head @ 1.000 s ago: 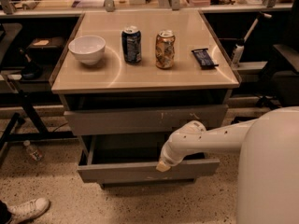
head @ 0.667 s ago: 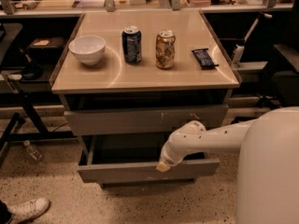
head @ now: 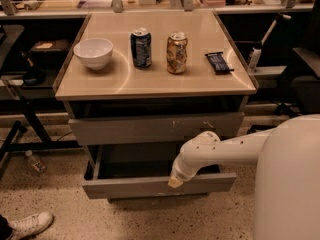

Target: Open middle drawer

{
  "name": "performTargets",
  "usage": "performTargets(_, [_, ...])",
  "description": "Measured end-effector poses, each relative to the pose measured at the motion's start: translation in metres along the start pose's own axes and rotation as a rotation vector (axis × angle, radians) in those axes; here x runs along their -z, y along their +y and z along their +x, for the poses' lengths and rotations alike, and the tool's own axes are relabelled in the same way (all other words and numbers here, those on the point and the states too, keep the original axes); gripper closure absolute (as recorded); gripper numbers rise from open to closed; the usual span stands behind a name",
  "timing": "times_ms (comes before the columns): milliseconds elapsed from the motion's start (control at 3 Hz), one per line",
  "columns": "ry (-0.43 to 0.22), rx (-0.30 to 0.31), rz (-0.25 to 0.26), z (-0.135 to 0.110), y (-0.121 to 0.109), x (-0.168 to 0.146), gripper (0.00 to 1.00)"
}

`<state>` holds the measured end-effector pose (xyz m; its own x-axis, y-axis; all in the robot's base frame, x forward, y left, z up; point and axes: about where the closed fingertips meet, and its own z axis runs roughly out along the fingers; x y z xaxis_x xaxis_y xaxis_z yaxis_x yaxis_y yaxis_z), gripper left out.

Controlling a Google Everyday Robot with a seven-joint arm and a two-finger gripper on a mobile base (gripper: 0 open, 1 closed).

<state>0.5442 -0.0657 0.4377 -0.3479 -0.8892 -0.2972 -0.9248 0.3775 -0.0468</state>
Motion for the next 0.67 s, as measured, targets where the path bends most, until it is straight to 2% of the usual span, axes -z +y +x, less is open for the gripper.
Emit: performTargets(667, [0.029,-0.036,-0.013,0.0105,0.0136,0.0056,1.0])
